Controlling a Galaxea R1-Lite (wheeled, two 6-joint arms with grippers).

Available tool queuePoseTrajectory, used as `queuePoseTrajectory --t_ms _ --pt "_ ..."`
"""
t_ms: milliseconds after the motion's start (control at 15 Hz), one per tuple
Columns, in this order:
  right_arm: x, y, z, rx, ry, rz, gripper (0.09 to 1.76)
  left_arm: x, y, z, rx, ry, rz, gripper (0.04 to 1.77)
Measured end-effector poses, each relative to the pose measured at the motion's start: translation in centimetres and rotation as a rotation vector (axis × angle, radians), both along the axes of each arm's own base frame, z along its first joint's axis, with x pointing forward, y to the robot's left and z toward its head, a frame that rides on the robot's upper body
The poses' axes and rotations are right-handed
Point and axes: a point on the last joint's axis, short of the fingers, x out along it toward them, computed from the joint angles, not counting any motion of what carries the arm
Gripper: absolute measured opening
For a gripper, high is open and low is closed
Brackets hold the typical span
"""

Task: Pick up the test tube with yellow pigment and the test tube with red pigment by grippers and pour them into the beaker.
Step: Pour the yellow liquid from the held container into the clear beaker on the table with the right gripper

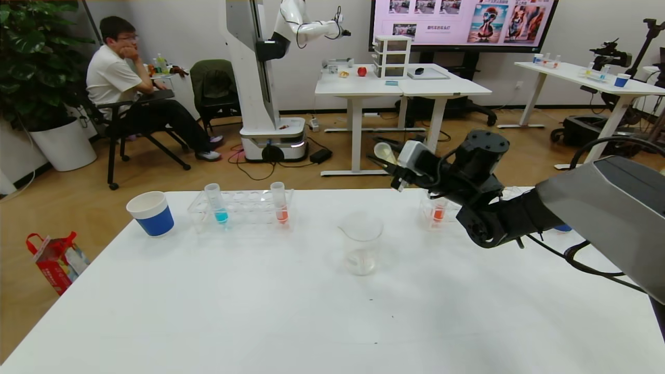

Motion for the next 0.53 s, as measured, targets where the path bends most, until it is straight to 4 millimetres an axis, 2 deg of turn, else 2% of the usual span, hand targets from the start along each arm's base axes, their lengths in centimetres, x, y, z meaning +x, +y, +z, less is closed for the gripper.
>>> queuePoseTrajectory --t_ms 200,533 --pt "-0.4 0.2 -1.4 -0.093 -0.054 0.06 0.51 0.0 0.0 0.0 0.0 0.0 0.0 1.75" --pt "-0.8 0.7 -1.9 -0.19 -0.183 0.133 0.51 0.0 0.0 0.0 0.0 0.0 0.0 1.75"
